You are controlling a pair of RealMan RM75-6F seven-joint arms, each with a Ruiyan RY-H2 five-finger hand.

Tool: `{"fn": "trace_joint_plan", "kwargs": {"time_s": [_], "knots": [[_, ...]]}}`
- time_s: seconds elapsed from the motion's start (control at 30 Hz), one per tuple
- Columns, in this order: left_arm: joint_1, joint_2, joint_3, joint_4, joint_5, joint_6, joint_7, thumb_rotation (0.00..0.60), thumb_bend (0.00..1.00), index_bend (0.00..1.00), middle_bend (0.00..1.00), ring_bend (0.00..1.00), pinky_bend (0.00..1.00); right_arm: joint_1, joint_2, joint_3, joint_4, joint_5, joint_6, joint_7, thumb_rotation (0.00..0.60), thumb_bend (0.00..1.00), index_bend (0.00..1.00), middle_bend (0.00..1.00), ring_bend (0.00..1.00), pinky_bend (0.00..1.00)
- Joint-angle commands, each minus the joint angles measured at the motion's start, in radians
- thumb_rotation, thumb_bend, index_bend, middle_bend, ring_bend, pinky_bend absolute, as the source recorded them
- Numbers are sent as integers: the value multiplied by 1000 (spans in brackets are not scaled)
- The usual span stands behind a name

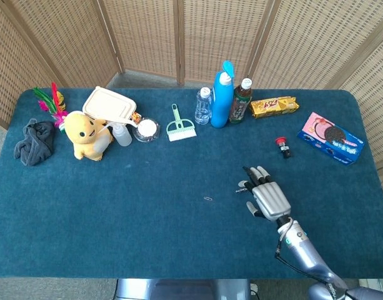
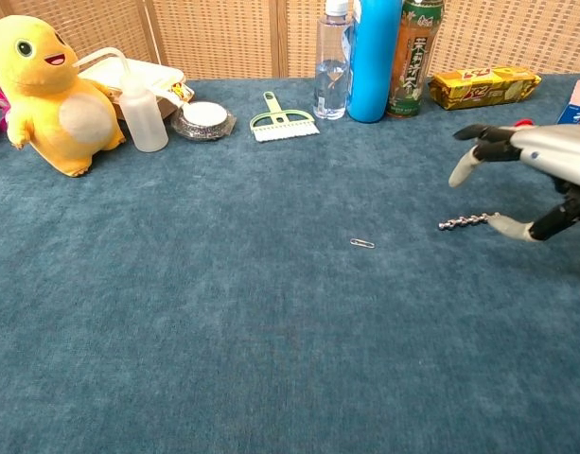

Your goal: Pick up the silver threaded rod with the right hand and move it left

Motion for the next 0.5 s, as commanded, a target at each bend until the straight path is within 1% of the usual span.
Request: {"fn": "trace_joint_plan", "kwargs": {"time_s": [0.03,0.3,0.5], "knots": [[-1,5,5,-2,5,-8,-9,600,371,0,0,0,46,34,-10,11,2,53,-46,-41,600,449,249,0,0,0],[-7,15,11,-3,11,-25,-27,600,371,0,0,0,46,75,-18,18,7,135,-84,-102,600,450,244,0,0,0],[-7,17,12,-6,10,-28,-29,600,371,0,0,0,46,97,-33,18,17,172,-92,-121,600,450,307,0,0,0]]}}
